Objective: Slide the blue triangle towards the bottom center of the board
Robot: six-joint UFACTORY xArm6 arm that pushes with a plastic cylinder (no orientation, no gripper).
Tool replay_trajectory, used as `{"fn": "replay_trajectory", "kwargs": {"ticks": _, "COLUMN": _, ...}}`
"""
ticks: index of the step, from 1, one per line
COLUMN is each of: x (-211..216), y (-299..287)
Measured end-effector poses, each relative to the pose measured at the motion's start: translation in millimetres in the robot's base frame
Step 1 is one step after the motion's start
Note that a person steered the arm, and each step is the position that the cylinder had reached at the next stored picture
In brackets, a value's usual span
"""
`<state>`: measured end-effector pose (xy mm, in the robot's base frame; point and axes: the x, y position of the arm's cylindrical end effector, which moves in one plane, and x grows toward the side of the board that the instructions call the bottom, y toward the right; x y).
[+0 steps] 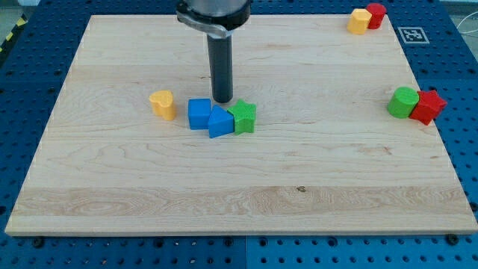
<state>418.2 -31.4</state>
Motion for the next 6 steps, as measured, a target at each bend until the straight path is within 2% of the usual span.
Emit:
{"fn": "replay_trajectory", "kwargs": {"ticks": 4, "x": 55.2, "y": 3.9}}
{"fn": "replay_trajectory", "kwargs": {"ticks": 6, "x": 78.3, "y": 30.2}}
